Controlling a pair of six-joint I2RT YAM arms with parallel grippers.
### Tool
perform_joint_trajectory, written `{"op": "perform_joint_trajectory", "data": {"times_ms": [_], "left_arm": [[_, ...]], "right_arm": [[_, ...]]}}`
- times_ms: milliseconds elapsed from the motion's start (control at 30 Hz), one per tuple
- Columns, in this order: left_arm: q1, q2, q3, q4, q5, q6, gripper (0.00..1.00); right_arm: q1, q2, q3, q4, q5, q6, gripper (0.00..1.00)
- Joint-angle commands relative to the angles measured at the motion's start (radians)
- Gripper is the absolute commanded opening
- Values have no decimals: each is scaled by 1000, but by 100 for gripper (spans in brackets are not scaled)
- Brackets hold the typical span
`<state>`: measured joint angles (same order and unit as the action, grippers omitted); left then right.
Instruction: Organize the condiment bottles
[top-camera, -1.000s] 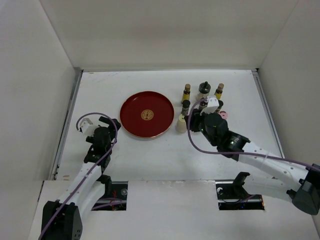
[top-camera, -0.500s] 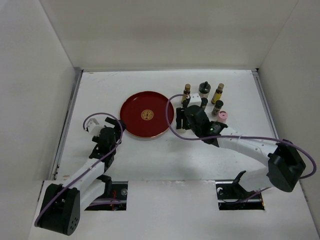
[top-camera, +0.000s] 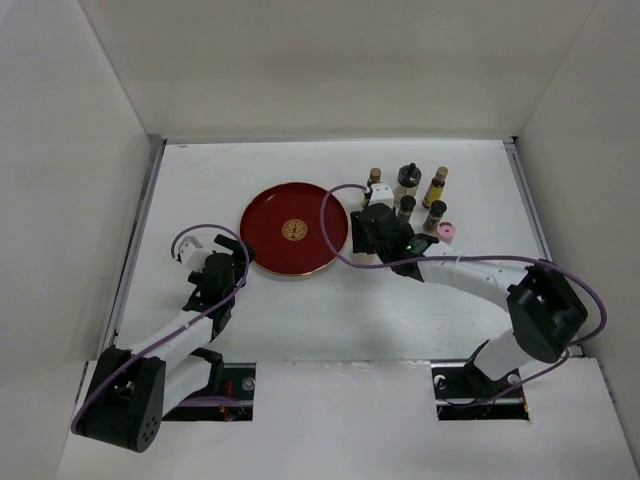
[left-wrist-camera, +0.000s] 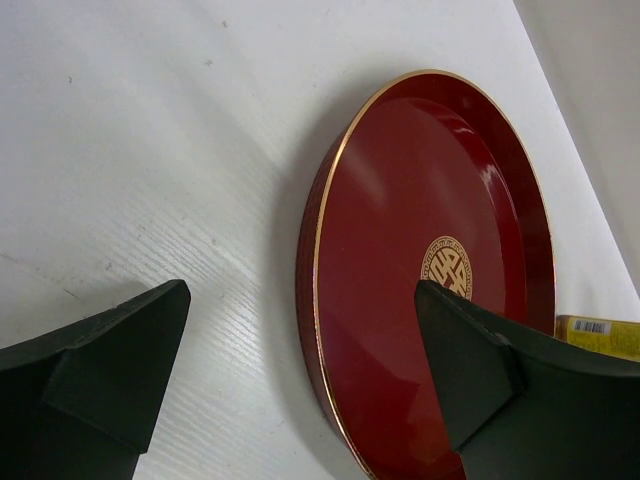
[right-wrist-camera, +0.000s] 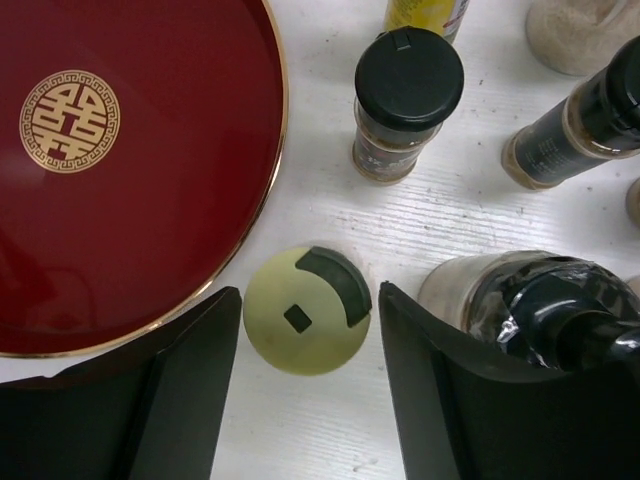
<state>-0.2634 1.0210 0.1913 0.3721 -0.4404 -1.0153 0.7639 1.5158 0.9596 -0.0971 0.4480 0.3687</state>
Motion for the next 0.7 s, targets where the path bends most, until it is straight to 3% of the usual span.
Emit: {"op": "perform_joint_trajectory", "data": {"times_ms": [0, 100, 367, 467, 667], "left_arm": [[-4, -16, -6, 57, 0, -12, 100], [-1, -9, -7, 63, 0, -12, 100], [2, -13, -10, 70, 11, -16, 100], [-1, -9, -7, 77, 11, -17, 100], [17, -21, -15, 83, 28, -14, 100]], "right_arm": [[-5, 15, 57, 36, 8, -14, 61], [-7, 17, 68, 30, 14, -20, 48], [33, -120, 169, 7, 80, -74, 44], [35, -28, 276, 42, 12, -88, 44], [21, 310, 592, 102, -74, -105, 43]]}}
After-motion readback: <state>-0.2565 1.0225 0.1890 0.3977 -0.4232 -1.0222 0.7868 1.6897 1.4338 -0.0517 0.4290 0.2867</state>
